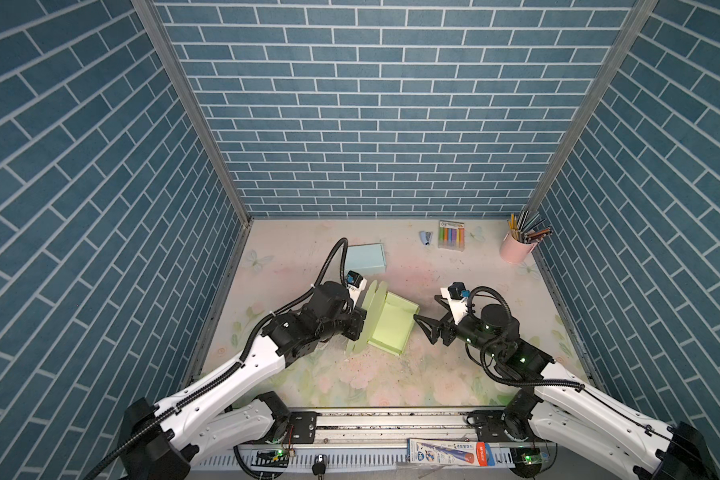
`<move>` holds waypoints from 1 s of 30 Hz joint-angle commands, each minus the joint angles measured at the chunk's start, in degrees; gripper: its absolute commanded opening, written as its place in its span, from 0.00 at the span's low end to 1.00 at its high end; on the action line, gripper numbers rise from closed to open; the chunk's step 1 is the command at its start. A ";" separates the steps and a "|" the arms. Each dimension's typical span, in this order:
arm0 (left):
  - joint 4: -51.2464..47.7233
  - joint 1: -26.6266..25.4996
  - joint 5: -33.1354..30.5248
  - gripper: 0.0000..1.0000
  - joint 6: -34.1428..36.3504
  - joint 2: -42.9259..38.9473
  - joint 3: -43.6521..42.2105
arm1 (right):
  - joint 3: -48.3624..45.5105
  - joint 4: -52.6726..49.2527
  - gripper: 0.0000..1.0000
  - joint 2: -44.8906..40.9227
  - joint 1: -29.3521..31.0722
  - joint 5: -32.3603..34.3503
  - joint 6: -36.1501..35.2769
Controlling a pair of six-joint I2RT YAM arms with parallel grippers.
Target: Fold the paper box
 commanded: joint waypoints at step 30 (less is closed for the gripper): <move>-12.44 -0.11 6.37 0.00 17.17 10.44 11.50 | 13.18 4.29 0.29 29.81 -7.57 -33.76 -23.40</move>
